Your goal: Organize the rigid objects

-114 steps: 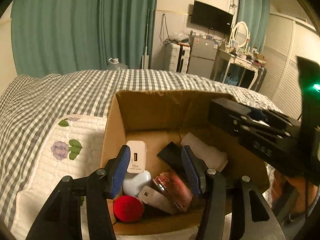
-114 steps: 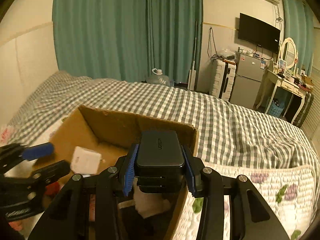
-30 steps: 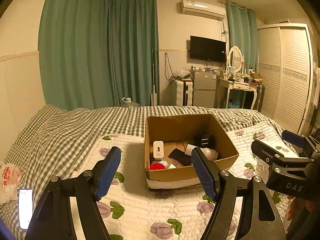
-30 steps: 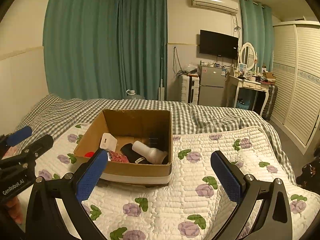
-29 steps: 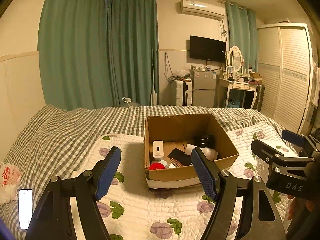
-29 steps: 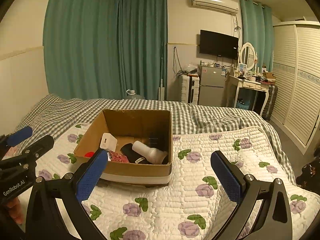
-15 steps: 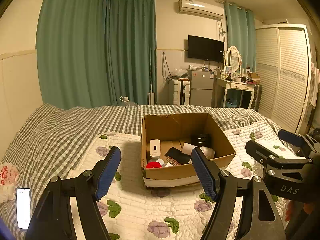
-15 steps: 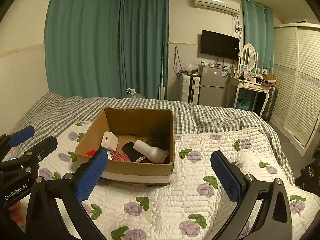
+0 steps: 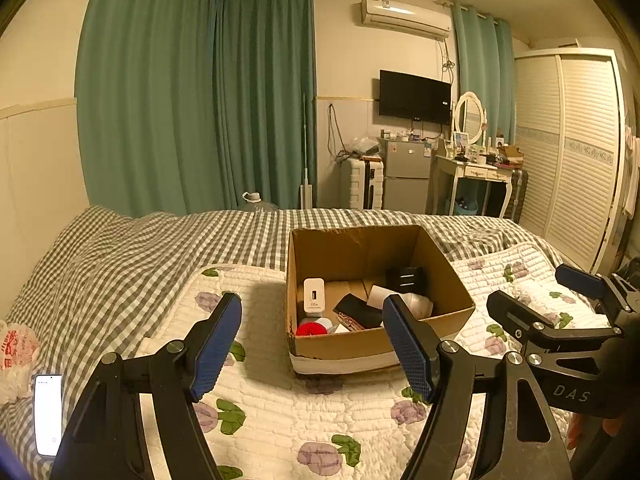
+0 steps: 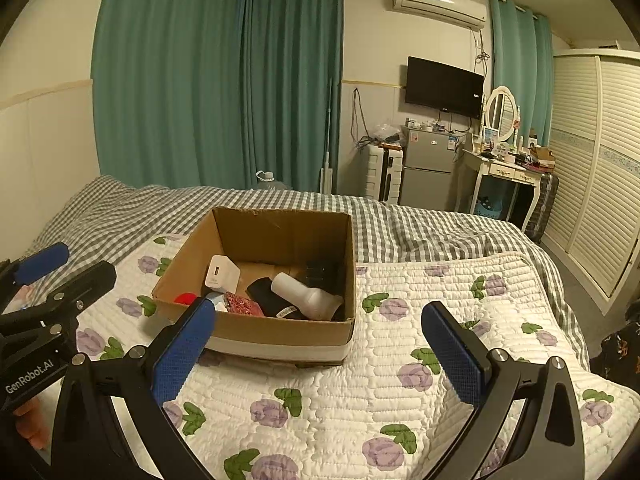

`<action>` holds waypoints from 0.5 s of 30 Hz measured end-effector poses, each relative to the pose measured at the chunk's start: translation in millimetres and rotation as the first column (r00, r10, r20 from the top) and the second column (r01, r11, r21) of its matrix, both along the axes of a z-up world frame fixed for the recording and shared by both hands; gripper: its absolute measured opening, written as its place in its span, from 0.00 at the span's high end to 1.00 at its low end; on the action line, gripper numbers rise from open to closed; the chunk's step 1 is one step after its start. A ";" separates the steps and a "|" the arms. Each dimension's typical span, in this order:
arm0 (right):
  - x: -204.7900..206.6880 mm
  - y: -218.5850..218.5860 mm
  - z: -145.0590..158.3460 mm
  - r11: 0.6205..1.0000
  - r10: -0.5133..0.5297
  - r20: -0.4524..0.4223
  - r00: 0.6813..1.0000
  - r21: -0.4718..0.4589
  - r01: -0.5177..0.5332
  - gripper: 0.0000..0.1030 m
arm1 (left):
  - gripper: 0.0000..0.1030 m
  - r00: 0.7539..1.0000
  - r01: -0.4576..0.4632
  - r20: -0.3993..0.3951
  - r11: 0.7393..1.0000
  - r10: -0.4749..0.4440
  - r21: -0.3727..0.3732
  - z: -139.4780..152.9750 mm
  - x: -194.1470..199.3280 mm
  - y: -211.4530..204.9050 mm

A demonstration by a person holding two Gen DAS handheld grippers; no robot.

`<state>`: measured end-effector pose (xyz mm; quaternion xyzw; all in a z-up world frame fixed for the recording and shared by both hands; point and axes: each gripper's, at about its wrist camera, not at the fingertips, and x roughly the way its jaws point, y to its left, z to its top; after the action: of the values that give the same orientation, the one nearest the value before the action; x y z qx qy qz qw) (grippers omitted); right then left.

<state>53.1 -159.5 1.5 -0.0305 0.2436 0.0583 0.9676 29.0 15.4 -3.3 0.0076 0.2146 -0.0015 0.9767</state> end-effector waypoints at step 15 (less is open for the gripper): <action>1.5 -1.5 1.6 1.000 -0.005 -0.001 1.000 -0.005 0.005 0.00 | 0.26 1.000 -0.008 -0.001 1.000 0.008 -0.009 1.6 0.0 3.8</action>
<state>54.6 -160.9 3.2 -0.0320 0.2443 0.0553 0.9676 29.1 19.2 -1.7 0.0021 0.2150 0.0014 0.9766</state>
